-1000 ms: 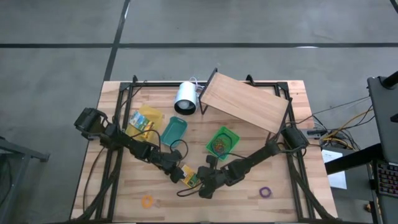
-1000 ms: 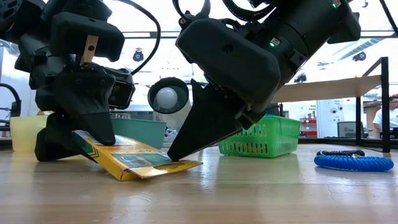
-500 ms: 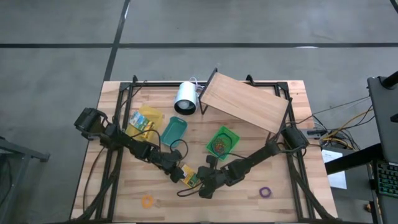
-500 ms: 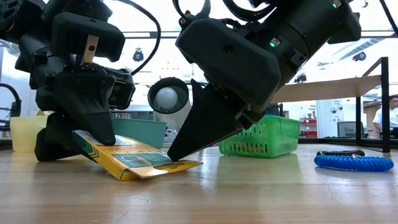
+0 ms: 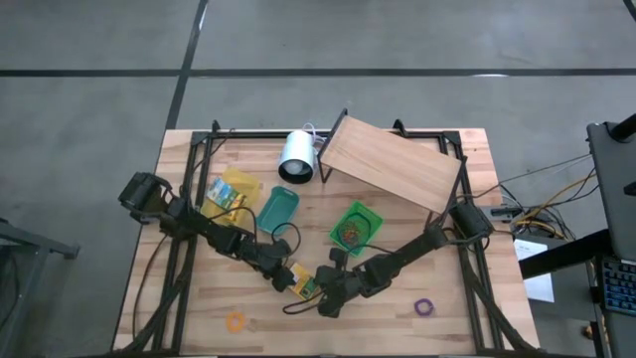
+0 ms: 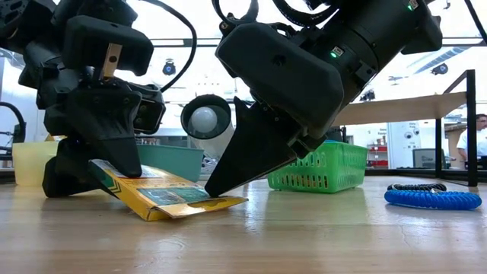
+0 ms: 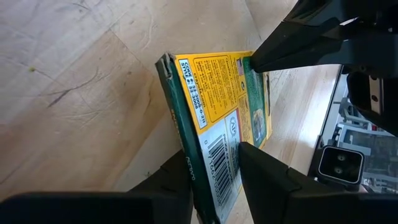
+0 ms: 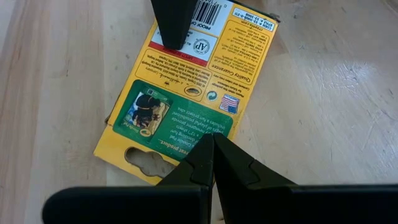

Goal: Pick & Place Office Desk Supplies
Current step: Put the big yellow crayon box into the yellow bin

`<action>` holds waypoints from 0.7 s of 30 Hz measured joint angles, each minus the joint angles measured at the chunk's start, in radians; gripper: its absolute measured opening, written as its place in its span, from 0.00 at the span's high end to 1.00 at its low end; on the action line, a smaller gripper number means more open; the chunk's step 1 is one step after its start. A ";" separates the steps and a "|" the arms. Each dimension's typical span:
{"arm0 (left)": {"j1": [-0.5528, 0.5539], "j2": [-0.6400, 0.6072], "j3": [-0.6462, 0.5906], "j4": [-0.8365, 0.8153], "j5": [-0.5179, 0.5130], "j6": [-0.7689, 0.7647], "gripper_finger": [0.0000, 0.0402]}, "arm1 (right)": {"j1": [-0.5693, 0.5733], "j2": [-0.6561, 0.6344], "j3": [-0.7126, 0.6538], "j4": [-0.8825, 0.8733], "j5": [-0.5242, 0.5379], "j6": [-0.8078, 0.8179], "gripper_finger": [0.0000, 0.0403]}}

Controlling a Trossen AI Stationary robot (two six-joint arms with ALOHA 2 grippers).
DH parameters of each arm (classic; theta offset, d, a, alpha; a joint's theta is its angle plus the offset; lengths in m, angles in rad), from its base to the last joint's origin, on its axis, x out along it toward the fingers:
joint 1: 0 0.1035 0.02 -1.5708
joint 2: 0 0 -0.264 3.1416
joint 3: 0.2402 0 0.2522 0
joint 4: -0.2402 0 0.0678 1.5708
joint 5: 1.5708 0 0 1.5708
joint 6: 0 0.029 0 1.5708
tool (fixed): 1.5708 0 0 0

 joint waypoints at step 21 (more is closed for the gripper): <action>0.001 0.000 -0.001 0.040 0.016 -0.006 0.90 | 0.000 0.000 0.000 -0.001 -0.003 0.000 0.98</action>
